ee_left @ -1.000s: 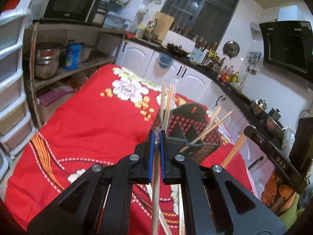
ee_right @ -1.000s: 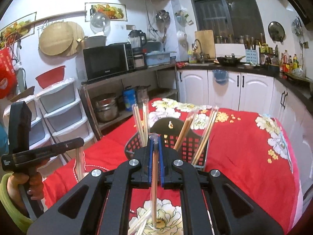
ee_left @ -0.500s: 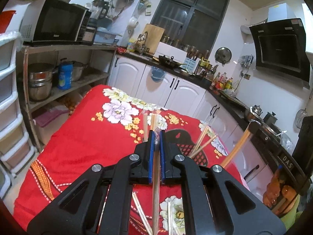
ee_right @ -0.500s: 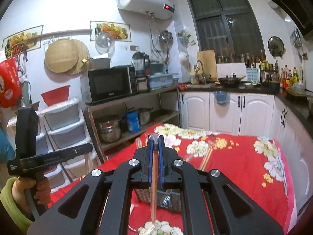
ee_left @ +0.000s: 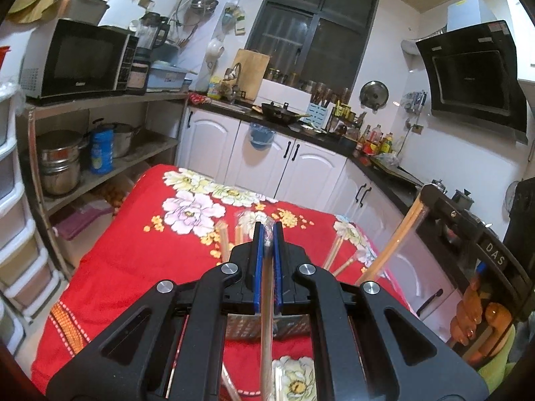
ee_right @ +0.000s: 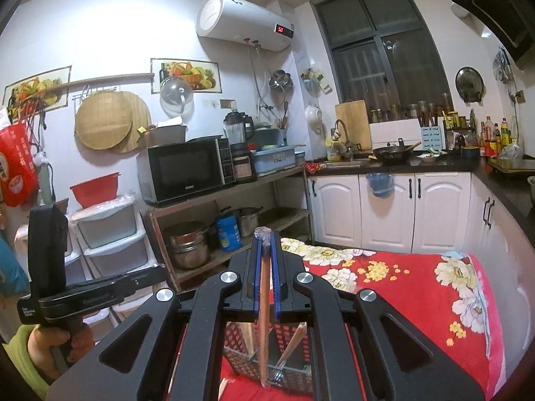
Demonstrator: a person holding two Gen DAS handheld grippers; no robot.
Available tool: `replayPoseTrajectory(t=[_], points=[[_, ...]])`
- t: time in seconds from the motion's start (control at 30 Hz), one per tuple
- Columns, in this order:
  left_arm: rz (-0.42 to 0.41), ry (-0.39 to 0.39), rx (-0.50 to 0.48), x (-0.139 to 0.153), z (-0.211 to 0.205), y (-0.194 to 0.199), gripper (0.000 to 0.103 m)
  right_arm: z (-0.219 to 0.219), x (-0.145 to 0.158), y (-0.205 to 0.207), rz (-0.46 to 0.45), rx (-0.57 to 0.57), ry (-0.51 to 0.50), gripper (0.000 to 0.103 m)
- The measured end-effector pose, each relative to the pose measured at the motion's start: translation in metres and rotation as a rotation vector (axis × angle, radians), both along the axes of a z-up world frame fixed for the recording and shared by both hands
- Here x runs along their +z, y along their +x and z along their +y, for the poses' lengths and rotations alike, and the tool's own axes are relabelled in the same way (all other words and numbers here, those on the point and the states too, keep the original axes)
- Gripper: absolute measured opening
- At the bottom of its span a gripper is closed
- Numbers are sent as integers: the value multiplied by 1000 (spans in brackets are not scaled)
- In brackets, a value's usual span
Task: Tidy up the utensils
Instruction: 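Lift the chopstick pair with the right tool and lower it into the caddy, then open the right tool to release the chopsticks into the caddy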
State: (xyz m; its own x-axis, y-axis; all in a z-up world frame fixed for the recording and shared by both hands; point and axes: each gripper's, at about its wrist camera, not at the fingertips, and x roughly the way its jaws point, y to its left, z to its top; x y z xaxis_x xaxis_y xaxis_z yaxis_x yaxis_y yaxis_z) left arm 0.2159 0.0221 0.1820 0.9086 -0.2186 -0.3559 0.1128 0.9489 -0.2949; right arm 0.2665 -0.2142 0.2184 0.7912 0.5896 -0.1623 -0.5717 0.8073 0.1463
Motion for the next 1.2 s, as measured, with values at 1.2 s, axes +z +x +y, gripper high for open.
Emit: replayPoseTrajectory(t=[1.2], points=[[-144,-23,73,-8,-39,93,1,-15,-41,65,37,-83,10,6]])
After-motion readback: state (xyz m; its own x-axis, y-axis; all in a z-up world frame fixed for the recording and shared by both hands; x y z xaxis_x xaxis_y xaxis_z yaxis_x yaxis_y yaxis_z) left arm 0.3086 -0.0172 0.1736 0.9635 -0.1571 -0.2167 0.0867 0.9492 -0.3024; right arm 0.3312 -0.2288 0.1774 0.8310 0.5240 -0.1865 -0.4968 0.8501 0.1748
